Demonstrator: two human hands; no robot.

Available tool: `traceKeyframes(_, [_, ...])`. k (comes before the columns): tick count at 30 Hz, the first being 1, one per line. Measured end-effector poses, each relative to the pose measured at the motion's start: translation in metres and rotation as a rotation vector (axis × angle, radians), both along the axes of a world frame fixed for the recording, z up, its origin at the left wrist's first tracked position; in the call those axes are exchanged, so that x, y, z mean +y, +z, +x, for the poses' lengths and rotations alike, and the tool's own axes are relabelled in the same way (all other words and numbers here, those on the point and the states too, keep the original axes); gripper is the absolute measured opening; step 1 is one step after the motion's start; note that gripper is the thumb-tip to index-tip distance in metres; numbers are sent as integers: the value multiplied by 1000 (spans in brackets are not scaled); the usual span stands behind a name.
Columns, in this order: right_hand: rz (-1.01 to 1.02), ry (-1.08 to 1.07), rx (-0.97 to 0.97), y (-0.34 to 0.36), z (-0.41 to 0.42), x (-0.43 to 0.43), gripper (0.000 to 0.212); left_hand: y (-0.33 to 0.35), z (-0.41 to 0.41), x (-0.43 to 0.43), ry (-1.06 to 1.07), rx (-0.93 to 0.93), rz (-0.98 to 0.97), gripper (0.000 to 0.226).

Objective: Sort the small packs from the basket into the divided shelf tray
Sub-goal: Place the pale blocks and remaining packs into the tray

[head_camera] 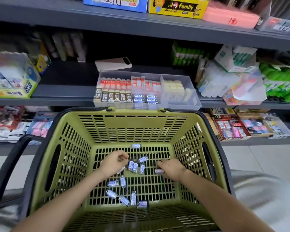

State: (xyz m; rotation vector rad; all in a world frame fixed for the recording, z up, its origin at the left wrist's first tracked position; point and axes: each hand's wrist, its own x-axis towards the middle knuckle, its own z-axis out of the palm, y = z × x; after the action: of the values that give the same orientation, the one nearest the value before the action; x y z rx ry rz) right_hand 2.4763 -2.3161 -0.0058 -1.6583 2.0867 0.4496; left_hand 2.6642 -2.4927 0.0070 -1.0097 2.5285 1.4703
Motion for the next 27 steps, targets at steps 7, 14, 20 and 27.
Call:
traceKeyframes(7, [-465, -773, -859, 40, 56, -49, 22, 15, -22, 25, 407, 158, 1110, 43])
traceKeyframes(14, [-218, -779, -1073, 63, 22, -33, 33, 18, -25, 27, 619, 137, 1229, 27])
traceKeyframes(20, [262, -16, 76, 27, -8, 4, 48, 16, -11, 8, 507, -28, 1165, 30])
traceKeyframes(27, [22, -314, -157, -1, -6, -5, 16, 13, -2, -13, 511, -22, 1087, 41])
